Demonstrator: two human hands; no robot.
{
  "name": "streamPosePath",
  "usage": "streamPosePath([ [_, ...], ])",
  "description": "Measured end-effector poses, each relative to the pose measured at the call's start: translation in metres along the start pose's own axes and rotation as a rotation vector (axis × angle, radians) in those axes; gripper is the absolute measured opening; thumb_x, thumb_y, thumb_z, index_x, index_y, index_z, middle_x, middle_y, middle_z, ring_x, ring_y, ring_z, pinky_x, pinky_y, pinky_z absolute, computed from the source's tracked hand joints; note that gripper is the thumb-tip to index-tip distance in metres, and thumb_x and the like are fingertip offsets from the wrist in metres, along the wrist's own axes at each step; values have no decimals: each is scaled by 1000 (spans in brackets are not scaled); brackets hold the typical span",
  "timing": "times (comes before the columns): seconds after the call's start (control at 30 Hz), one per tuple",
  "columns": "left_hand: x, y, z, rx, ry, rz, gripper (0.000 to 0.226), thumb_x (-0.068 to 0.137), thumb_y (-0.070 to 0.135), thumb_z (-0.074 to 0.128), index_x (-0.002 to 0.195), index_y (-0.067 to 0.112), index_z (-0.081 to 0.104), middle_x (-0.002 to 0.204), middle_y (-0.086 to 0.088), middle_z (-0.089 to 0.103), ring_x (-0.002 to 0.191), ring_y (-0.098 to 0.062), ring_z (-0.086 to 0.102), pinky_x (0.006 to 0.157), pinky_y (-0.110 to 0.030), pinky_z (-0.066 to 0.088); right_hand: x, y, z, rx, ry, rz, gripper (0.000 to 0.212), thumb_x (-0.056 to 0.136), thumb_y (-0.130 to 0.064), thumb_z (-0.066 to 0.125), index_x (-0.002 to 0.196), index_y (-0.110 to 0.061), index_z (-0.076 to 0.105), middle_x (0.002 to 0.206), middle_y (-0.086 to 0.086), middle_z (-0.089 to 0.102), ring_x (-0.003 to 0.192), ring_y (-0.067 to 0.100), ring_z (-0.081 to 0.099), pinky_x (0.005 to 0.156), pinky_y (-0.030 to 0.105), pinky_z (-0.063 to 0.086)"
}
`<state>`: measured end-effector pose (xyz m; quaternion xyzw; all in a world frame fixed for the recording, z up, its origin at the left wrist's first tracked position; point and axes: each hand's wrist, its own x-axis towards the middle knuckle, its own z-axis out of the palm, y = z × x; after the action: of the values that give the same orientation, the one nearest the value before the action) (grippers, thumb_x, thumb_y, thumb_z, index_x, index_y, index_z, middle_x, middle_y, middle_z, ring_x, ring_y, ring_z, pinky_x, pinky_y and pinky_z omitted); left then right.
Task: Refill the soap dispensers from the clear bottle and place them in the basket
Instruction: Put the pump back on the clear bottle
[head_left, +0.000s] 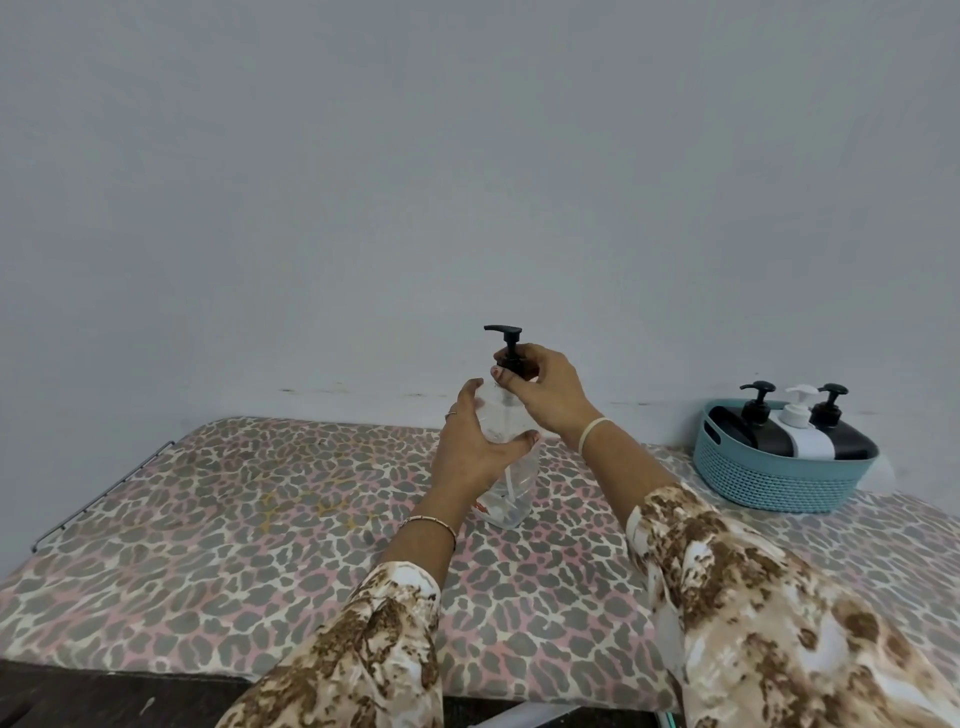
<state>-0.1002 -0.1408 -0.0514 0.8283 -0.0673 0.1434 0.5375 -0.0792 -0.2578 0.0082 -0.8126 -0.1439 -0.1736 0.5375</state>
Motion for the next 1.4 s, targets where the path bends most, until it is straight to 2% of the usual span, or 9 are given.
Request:
streamPosePath([
  [0.4,-1,2,-4,-18,-29,6,95,72,42,82,147,29,25,141,-2,41,128,-18,44,91,-26,37,10,-12,-32,156,-398,73,28,98,-1,49,125,5,52,119,14,62,108,14,59,85,11,50],
  [0.6,-4,2,-3,-5,-24,16,97,71,42,83,147,29,24,143,-1,41,129,-17,44,93,-27,39,7,-12,-23,-23,-130,40,29,76,-16,81,98,-6,67,91,3,71,86,15,68,86,28,56],
  [0.7,-6,3,-3,-27,-28,4,101,71,41,83,149,31,21,144,0,39,131,-16,41,98,-29,38,-1,-15,-15,-217,42,35,45,66,-42,85,90,-14,59,79,-8,62,71,5,58,63,18,46],
  [0.77,-6,3,-3,-32,-26,-5,100,71,41,83,148,31,22,142,0,40,130,-16,42,96,-28,39,-6,-15,-10,-131,25,70,48,74,-50,76,99,-14,57,90,-7,62,78,3,57,66,15,41],
  [0.87,-6,5,-3,-16,-25,1,94,71,41,83,145,31,25,138,0,42,126,-16,44,90,-28,39,-13,-11,-11,151,-90,177,41,96,-40,54,124,-10,55,119,-1,63,106,7,59,86,18,40],
  [0.97,-6,4,-3,-29,-30,-1,93,71,40,83,145,31,27,137,-1,43,124,-17,45,90,-30,41,-18,-3,-14,214,-55,122,28,99,-20,52,122,-7,61,111,-1,67,102,5,62,96,20,45],
  [1.13,-7,3,-4,-27,-14,5,94,71,40,84,145,29,27,138,-2,43,126,-18,45,96,-34,43,-13,6,-10,207,159,105,31,75,-26,81,94,-10,64,88,0,69,86,14,65,83,27,53],
  [1.27,-5,3,-4,-33,-17,1,93,72,38,83,145,29,27,138,-1,43,125,-18,45,95,-32,43,-10,9,-6,244,-48,105,32,91,-27,65,119,-10,61,112,1,68,109,13,62,96,24,46],
  [1.4,-4,4,0,-26,2,3,95,70,39,83,146,30,26,137,1,43,122,-14,45,95,-32,43,-6,11,-5,200,71,52,31,80,-22,78,104,-7,66,95,0,73,90,8,67,81,22,48],
])
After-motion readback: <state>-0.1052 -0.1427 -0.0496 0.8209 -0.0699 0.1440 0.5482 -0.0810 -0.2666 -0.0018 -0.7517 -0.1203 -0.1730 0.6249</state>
